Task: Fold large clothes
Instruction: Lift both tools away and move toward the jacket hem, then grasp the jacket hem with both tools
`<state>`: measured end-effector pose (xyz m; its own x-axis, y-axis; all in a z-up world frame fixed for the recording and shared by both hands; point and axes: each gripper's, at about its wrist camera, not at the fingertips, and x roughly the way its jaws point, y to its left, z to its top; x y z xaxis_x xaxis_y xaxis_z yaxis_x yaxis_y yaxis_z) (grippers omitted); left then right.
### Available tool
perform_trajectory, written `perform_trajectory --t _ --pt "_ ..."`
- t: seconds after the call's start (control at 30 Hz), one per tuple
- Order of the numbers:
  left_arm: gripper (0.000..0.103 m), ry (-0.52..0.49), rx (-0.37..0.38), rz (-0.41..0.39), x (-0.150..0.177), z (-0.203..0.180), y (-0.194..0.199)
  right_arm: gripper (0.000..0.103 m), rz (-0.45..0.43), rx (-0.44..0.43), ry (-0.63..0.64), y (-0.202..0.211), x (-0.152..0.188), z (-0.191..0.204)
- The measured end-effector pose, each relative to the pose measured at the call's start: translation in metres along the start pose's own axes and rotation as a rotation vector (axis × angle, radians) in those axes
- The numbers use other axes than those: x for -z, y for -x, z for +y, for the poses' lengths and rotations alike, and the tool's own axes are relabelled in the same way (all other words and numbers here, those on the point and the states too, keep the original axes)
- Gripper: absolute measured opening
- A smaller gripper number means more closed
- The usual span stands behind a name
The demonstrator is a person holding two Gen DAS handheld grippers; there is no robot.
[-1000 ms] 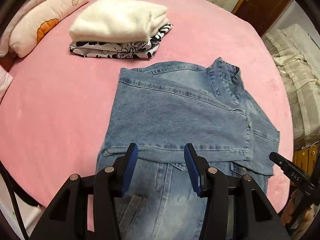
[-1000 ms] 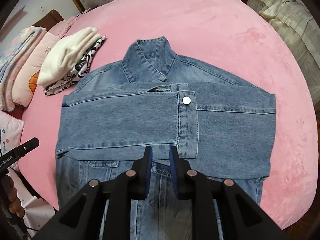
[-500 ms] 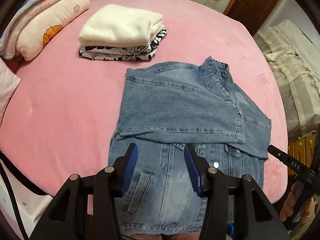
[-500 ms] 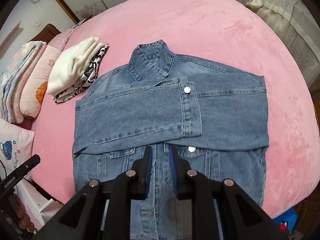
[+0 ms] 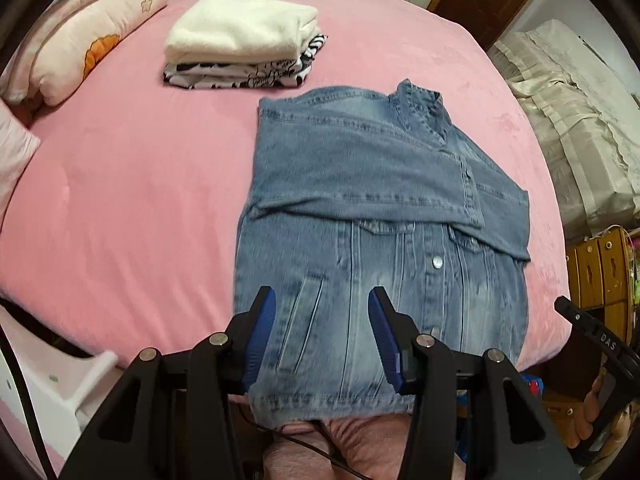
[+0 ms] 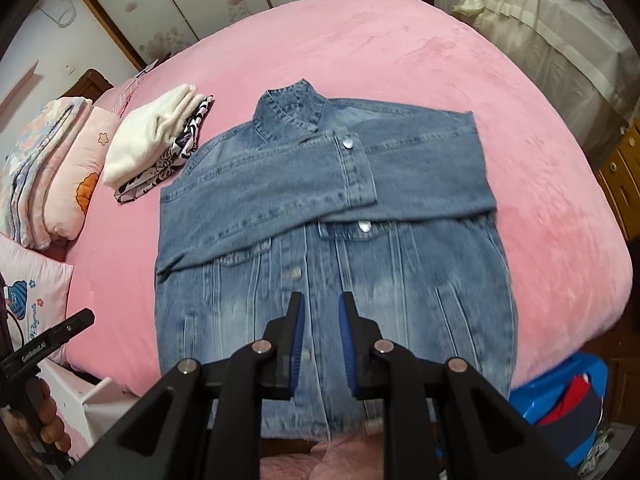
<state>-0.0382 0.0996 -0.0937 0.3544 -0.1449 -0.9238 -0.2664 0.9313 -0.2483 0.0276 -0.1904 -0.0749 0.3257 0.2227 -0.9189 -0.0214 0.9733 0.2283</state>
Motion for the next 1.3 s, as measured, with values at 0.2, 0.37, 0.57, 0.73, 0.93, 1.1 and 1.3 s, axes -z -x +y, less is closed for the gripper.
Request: perform_trajectory --t 0.2,0.37,0.57,0.73,0.93,1.1,1.3 --pt "0.047 0.014 -0.003 0.047 0.038 0.013 -0.008 0.017 -0.012 0.028 -0.043 0.018 0.042 -0.020" --pt "0.047 0.031 0.000 0.079 0.070 0.021 -0.030 0.017 0.000 0.074 -0.005 0.016 0.074 -0.040" --pt "0.047 0.056 0.028 0.105 0.100 0.032 -0.063 0.020 0.026 0.049 -0.053 0.005 0.108 -0.081" --pt "0.051 0.068 0.038 0.100 0.116 0.047 -0.089 0.058 -0.031 0.060 -0.068 -0.002 0.122 -0.111" --pt "0.060 0.135 0.034 0.091 0.129 0.074 -0.119 0.062 0.010 0.117 -0.061 -0.038 0.128 -0.158" --pt "0.060 0.162 0.077 0.092 0.141 0.090 -0.133 0.062 0.059 0.149 -0.075 -0.066 0.136 -0.200" --pt "0.060 0.162 0.144 0.110 0.152 0.091 -0.152 0.062 0.089 0.033 -0.111 -0.090 0.139 -0.226"
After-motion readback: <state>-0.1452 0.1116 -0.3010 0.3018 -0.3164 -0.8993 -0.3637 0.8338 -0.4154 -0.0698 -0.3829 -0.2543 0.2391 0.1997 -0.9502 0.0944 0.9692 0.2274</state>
